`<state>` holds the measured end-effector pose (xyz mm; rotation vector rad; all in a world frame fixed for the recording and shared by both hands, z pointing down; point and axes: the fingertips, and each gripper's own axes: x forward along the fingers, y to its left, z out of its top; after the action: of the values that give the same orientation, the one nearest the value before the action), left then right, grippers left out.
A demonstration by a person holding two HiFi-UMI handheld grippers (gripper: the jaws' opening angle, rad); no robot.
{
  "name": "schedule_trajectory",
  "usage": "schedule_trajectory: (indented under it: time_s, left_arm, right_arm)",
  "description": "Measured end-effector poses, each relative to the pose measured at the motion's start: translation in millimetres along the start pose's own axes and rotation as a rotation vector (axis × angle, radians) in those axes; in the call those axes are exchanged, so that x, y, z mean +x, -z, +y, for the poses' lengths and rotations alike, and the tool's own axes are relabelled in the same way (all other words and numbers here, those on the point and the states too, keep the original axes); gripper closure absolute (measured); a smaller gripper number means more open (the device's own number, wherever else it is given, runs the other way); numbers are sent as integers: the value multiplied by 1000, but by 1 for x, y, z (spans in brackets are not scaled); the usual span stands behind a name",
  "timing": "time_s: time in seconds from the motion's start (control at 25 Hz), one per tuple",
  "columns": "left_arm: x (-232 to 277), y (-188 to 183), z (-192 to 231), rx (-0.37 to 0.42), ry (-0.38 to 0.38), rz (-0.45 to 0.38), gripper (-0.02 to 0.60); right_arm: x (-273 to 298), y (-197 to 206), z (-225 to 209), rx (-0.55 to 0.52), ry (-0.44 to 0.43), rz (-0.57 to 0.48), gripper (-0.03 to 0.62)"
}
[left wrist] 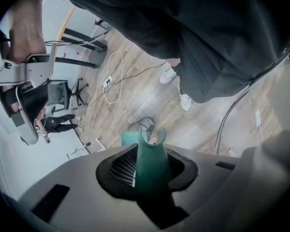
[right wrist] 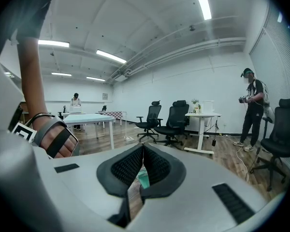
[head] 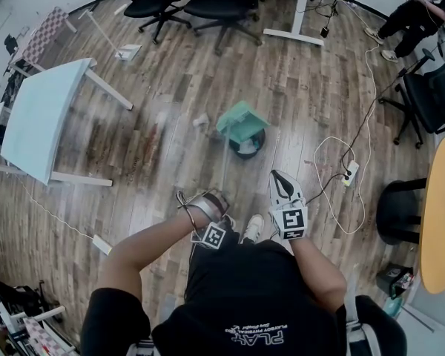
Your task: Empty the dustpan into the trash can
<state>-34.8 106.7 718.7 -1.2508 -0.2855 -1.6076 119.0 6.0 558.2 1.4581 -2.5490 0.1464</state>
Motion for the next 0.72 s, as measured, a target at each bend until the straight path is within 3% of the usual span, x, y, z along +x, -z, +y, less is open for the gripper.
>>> schedule_trajectory:
  time_s: [0.16,0.36,0.6,0.72]
  left_arm:
    - [-1,4,4,-32,1,-9,472]
    - [0,6,14,-134,-25,-33,472]
    - [-2,13,29,-293,-31,-44,474]
    - [-5,15,45,-445,-51,-69,474]
  right_arm:
    - [0,0,-1,2,4,4,571]
    - [-3,1,-4,6,11,0,571]
    - [-6,1,-6,5,15,-1,571]
    - [-7,2,-9,4,18,3,571]
